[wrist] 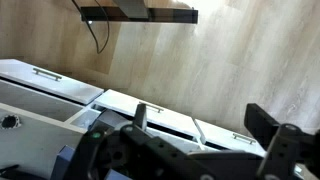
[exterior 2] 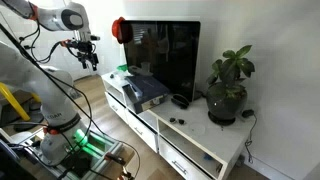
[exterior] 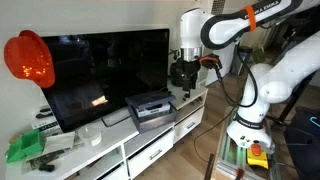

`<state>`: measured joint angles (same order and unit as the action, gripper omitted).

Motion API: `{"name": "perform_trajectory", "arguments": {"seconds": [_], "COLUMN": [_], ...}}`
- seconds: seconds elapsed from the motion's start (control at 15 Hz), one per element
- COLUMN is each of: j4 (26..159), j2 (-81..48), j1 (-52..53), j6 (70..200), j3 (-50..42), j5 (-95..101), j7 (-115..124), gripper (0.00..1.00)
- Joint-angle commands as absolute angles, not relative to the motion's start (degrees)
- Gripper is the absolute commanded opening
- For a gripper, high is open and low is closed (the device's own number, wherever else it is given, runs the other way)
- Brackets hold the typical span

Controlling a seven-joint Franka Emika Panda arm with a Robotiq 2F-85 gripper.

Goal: Remove the lid from the box and put it on the cabinet

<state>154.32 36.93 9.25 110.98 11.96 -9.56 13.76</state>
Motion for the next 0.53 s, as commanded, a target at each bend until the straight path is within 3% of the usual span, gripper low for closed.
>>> {"name": "perform_trajectory", "arguments": {"seconds": [0.0, 0.47], "j4": [154.3, 154.7], "j2": [36.9, 36.0], "j1": [9.3, 8.7], "j6": [110.9, 115.3], "j3": [11.9, 12.6], "j5": [-9.5, -7.8], "j7": [13.8, 13.0], "gripper": [1.0, 1.0]}}
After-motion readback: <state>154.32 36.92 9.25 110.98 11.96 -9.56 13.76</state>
